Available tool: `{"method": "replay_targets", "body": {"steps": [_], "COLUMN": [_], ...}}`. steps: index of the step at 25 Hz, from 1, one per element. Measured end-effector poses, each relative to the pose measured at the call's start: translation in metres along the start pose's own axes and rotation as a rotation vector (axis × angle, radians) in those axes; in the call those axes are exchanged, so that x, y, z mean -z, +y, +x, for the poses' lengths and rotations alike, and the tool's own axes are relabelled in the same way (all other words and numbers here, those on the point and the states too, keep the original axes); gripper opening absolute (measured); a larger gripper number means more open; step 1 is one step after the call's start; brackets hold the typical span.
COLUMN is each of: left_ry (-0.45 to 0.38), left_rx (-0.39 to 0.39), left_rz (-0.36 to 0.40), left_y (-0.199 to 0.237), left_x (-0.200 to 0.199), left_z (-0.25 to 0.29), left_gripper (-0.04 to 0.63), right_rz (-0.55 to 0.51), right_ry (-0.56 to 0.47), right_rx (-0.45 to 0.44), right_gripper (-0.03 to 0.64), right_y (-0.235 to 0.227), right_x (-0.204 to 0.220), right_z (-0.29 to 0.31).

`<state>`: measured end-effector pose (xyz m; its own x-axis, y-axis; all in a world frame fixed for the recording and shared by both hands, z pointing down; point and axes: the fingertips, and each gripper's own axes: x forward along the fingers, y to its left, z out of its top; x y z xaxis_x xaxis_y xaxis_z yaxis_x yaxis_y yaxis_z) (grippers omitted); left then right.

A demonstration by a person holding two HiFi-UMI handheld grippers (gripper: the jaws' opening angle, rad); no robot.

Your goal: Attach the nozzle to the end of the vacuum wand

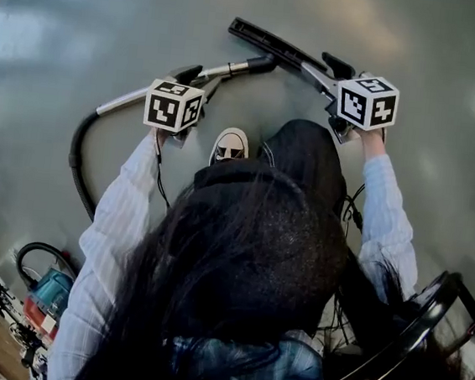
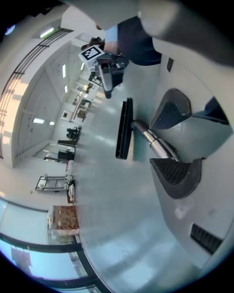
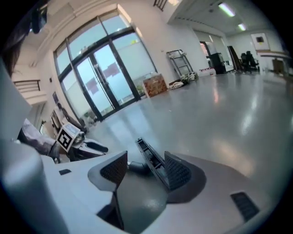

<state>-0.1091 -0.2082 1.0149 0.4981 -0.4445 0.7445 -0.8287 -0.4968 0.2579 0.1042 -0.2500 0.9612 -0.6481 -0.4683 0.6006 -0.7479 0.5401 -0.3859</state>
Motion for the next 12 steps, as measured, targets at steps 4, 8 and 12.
{"method": "replay_targets", "body": {"steps": [4, 8, 12], "left_ry": [-0.182, -0.263, -0.197], "left_rx": [-0.027, -0.051, -0.105], "left_rz": [-0.161, -0.293, -0.261], "left_y": [-0.005, 0.007, 0.01], "left_x": [-0.024, -0.046, -0.047], "left_z": [-0.023, -0.038, -0.07], "left_gripper": [0.066, 0.015, 0.006], "right_rz": [0.053, 0.197, 0.341], "right_ry": [-0.08, -0.165, -0.122], "right_rx": [-0.058, -0.032, -0.017], "right_gripper": [0.214, 0.024, 0.012], "right_y": [0.014, 0.0, 0.011], "right_x": [0.002, -0.002, 0.01], "right_z": [-0.002, -0.002, 0.001]}}
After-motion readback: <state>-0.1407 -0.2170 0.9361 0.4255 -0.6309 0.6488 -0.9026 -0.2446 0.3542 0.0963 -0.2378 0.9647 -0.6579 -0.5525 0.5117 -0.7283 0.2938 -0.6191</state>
